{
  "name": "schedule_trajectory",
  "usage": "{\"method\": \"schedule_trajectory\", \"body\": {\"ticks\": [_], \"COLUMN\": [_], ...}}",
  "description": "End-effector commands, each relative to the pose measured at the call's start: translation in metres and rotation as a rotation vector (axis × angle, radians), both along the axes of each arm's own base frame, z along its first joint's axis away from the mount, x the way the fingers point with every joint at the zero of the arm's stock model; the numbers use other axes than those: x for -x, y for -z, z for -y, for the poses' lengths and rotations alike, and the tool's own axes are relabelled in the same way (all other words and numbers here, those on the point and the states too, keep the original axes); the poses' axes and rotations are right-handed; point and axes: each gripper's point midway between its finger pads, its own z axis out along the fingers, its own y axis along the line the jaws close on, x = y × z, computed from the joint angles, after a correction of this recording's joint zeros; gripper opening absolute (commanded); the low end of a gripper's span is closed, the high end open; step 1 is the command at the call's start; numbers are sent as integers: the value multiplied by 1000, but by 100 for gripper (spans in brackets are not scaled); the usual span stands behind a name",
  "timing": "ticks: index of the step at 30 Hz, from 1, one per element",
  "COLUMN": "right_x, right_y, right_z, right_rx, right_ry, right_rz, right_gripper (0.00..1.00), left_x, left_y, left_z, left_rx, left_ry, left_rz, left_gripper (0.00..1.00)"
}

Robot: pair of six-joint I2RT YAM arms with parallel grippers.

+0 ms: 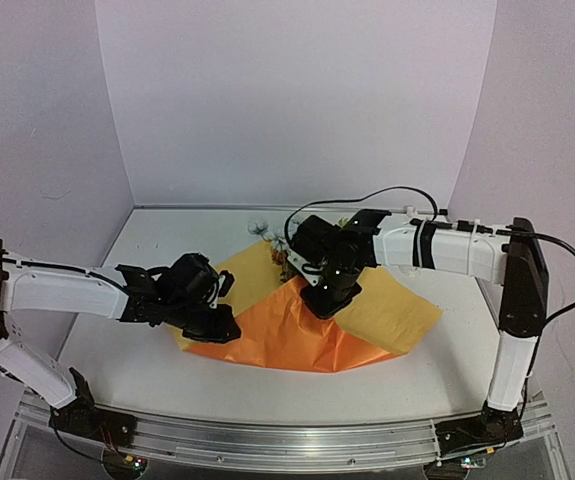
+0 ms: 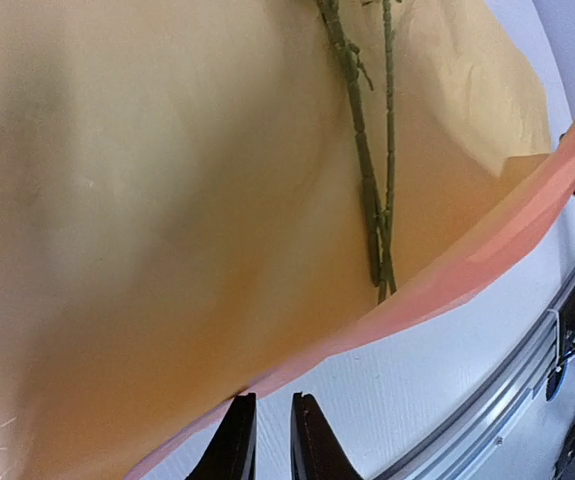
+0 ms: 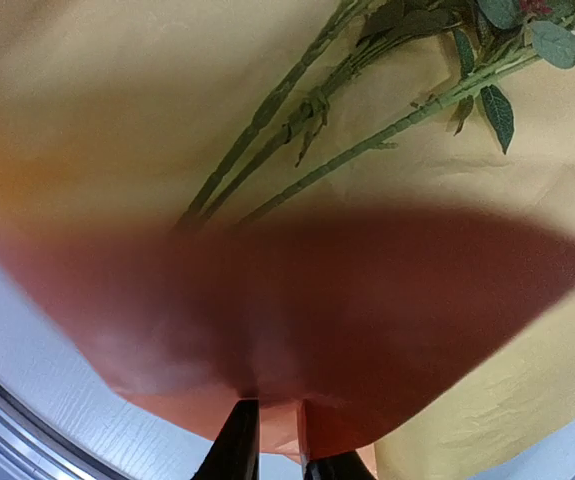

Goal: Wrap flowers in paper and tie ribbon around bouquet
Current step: Fold the bottom corner of the flattened wrapping paper at the center of the board.

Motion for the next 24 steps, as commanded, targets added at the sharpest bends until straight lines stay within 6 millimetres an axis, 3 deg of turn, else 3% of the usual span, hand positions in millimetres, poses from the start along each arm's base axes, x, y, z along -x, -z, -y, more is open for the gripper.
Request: {"method": "schedule_trajectory", "body": {"ticks": [1,7,11,18,21,24], "right_x": [-11,-17,-15,10,18,26], "right_y": [-13,-23,-30,-33,-23,0], "right_z": [-7,-3,4,3,7,15], "right_rx": [-58,-88,-92,-188,-195,-188], "right_ry": [47,54,51,173,227,289], "right_rz": [-13,-4,10,-118,-136,-138], "right_gripper": [31,63,75,67,62,54], "left_x": [-2,-4,0,0,-4,-11], "left_y": [19,45,57,63,56,47], "left_z": [1,-18,-26,-28,-24,-18], "left_rx": [-1,-69,-91,-104,-95,-85], "left_ry": [-3,-84,-121,-139,-131,-109], "left_rz": [-32,-100,-139,-156,-132,-98], "left_gripper": [9,2,0,0,1,4]}}
